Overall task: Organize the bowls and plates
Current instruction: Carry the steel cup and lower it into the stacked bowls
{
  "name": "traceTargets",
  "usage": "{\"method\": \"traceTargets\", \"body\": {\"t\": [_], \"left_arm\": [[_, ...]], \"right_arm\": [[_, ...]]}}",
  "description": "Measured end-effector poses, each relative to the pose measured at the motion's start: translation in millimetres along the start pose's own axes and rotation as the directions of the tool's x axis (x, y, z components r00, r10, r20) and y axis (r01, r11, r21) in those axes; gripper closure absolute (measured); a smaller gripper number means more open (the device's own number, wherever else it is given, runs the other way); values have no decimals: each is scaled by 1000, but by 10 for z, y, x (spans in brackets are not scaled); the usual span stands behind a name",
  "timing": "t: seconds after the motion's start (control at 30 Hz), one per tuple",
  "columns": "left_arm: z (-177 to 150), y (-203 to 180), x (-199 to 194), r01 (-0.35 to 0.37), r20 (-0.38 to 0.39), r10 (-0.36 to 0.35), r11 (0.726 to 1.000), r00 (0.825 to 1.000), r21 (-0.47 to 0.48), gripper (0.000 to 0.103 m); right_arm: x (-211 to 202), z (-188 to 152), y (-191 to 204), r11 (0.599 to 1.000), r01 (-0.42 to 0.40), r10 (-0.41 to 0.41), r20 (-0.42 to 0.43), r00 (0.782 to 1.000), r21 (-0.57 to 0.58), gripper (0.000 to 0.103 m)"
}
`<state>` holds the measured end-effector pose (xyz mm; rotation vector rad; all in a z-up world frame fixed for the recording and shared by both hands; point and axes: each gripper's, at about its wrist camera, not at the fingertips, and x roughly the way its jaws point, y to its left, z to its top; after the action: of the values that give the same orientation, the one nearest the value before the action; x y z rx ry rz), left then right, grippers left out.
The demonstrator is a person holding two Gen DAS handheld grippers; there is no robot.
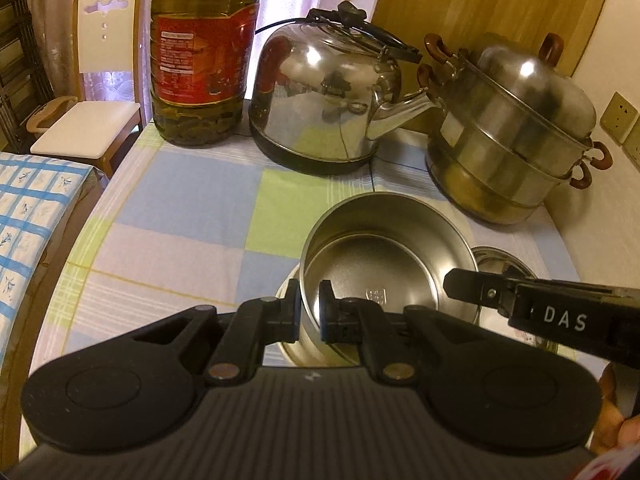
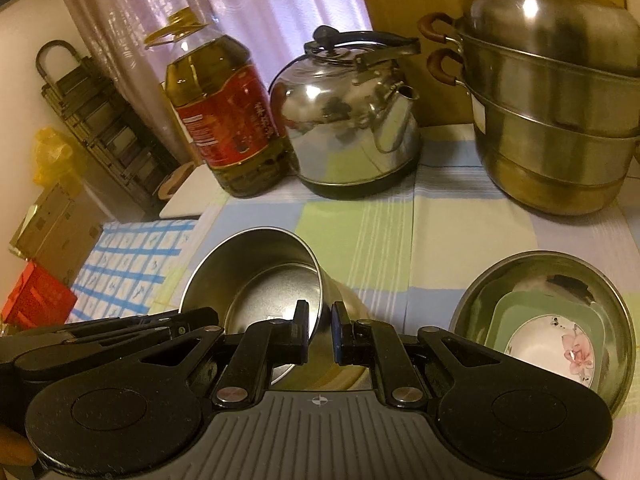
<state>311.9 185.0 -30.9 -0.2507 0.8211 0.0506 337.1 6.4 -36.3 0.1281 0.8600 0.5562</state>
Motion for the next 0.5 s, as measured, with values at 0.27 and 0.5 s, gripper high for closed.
{"method": "traceTargets", "body": {"t": [0.27, 0.5], "left_arm": [[-27, 16, 153, -7, -12, 7, 1000, 1000, -3, 95], [-49, 32, 231, -12, -29, 11, 1000, 1000, -10, 95]], "right_arm": [[153, -39, -113, 1000, -4, 4, -11, 1000, 27, 92], [237, -70, -159, 999, -5, 6, -36, 999, 34, 92]]}}
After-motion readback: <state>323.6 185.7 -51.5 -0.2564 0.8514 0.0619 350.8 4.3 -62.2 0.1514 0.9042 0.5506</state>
